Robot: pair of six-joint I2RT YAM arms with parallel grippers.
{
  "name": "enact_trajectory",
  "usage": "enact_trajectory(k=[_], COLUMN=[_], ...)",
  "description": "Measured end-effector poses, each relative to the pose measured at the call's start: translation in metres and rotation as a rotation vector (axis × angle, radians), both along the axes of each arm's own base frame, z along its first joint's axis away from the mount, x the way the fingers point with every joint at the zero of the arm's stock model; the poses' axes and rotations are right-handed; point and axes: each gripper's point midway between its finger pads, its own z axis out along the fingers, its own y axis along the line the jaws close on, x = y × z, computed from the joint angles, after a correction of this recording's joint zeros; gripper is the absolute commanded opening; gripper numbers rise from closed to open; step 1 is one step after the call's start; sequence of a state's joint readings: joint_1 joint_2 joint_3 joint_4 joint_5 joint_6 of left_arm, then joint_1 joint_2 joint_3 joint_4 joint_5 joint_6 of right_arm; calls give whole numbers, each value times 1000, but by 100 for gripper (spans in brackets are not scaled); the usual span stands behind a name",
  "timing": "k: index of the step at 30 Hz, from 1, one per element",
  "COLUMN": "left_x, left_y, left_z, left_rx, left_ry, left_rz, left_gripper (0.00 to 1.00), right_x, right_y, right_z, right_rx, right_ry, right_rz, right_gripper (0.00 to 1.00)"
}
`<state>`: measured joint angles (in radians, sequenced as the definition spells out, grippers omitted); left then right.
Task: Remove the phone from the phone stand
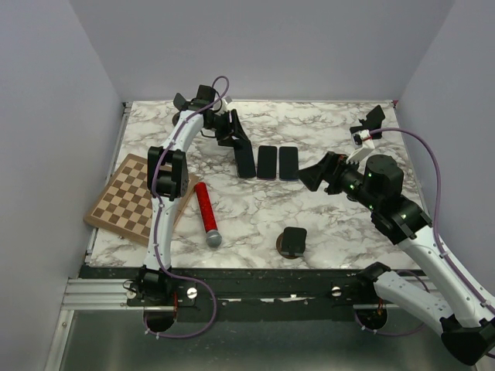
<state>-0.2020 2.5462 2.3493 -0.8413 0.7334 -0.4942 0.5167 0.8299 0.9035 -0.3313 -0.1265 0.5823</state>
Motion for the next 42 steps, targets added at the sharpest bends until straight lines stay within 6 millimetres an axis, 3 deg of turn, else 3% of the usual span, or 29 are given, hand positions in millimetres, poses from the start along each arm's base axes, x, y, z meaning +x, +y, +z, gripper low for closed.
enact_trajectory(k=[16, 23, 27, 31, 35, 36, 39, 40, 42], left_x=[19, 25, 19, -2, -44, -60, -99, -120, -153], left_y=[1, 12, 25, 38, 52, 55, 60, 61, 63], left_z=[5, 5, 19, 59, 111, 135, 177, 193, 208], left_rx=[12, 37, 73, 111, 133, 131, 130, 124, 115], left_ry=[-21, -30, -47, -120, -217, -274, -408, -468, -541], left_rz=[90, 129, 143, 140, 141, 139, 139, 135, 129], left_gripper=[69, 69, 69, 70, 77, 78, 81, 81, 81], right_x=[-1, 0, 1, 6, 16, 19, 23, 24, 24], right_y=[-2, -1, -1, -3, -15, -21, -31, -37, -47], right_z=[3, 5, 6, 8, 11, 14, 21, 23, 26], right_rx=[3, 5, 4, -6, -45, -59, -77, -86, -98], right_ry=[-8, -12, -11, -15, -33, -45, -72, -82, -97], right_rz=[-7, -6, -7, -31, -106, -138, -191, -219, -262], right_gripper=[100, 100, 100, 100, 100, 100, 100, 100, 100])
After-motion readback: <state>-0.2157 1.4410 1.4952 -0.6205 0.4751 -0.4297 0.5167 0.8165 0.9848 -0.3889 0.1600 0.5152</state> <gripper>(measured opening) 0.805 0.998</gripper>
